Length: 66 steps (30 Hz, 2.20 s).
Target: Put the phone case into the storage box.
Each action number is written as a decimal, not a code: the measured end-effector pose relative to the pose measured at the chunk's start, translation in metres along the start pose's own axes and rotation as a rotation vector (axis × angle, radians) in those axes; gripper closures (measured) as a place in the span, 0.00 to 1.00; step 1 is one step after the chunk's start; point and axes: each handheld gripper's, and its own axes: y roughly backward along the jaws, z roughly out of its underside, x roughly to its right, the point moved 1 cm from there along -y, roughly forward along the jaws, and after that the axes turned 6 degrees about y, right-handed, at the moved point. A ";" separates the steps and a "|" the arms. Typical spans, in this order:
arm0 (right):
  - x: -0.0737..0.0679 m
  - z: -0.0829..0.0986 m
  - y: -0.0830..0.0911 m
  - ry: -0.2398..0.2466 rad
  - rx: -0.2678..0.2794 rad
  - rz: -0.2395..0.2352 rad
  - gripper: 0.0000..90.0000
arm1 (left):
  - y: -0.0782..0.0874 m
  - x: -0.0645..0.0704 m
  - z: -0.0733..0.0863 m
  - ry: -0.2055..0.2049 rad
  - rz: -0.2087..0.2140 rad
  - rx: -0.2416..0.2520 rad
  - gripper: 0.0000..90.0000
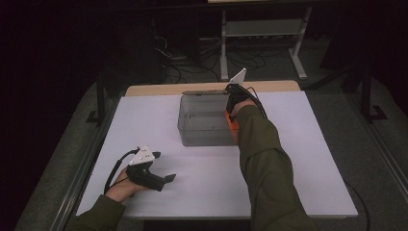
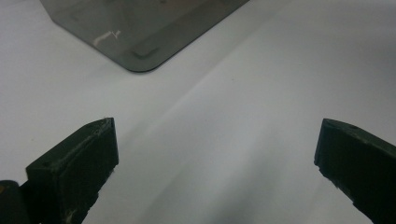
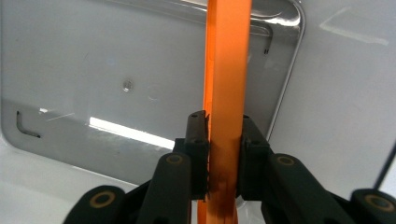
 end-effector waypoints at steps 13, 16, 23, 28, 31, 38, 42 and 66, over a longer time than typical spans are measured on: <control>-0.005 -0.002 0.008 0.032 0.014 0.036 0.80 | 0.001 0.000 0.000 0.002 -0.001 0.004 0.00; -0.007 -0.003 0.012 0.043 0.019 0.050 0.80 | 0.001 0.000 0.000 -0.002 -0.001 0.002 0.00; -0.008 -0.003 0.018 0.050 0.027 0.069 0.79 | 0.001 0.000 0.000 -0.004 -0.001 0.003 0.00; -0.007 -0.003 0.021 0.051 0.032 0.076 0.79 | 0.001 0.000 0.000 -0.001 0.000 0.003 0.00; -0.006 -0.003 0.023 0.051 0.035 0.081 0.79 | 0.001 0.000 0.000 -0.004 0.001 -0.002 0.00; -0.007 -0.002 0.033 0.060 0.044 0.085 0.78 | 0.001 0.000 0.000 -0.003 0.001 -0.001 0.00; -0.006 0.000 0.034 0.059 0.048 0.091 0.78 | 0.002 0.000 -0.001 -0.001 -0.002 0.005 0.00; -0.002 0.015 0.061 0.194 0.172 0.072 0.46 | 0.001 -0.002 0.001 -0.003 -0.008 -0.005 0.00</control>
